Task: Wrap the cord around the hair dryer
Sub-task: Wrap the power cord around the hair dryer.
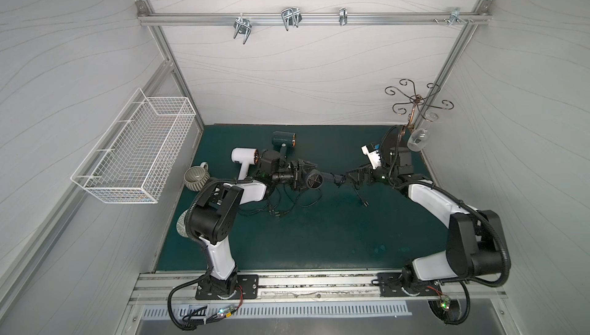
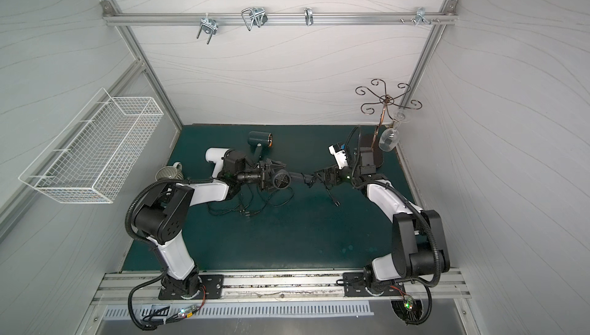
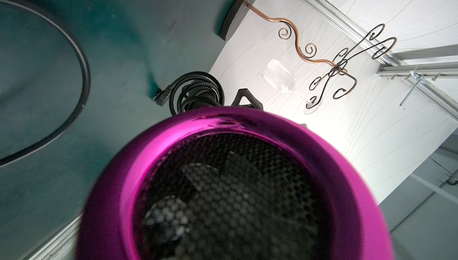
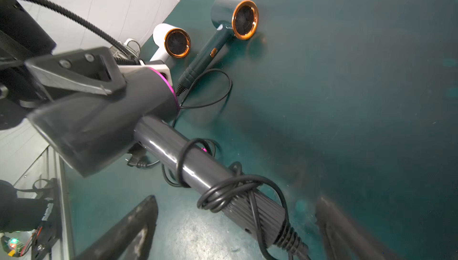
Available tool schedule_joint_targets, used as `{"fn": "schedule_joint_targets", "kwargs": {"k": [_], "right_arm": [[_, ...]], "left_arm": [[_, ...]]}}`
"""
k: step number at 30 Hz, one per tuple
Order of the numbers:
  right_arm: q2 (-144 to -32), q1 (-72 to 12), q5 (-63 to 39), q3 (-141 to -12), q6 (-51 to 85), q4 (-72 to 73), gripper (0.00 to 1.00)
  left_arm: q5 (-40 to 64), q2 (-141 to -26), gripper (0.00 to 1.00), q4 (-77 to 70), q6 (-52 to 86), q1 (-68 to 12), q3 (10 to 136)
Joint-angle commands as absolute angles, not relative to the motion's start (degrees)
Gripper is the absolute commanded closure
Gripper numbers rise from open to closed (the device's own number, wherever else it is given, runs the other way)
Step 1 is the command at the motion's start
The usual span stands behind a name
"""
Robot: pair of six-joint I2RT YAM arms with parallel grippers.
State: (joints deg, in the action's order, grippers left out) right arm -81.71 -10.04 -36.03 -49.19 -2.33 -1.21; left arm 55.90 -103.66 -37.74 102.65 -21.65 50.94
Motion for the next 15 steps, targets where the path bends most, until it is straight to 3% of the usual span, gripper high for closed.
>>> {"fn": "schedule_joint_targets", "kwargs": {"k": [1, 7, 15], "right_arm": [[-76.5, -9.3, -34.8, -47.6, -2.0, -9.1, 0.01], [-72.4, -4.8, -33.8, -44.7, -2.0, -13.9, 0.01], [-68.7, -0.7, -35.2, -41.5, -4.3, -9.1, 0.03]], "left_arm": [[56.8, -102.7, 1.00, -46.2, 105.6, -21.0, 54.5], [57.5, -102.8, 1.00, -48.3, 106.0, -19.4, 57.6], [56.7, -102.0, 1.00, -52.3, 108.7, -19.2, 60.4]]}}
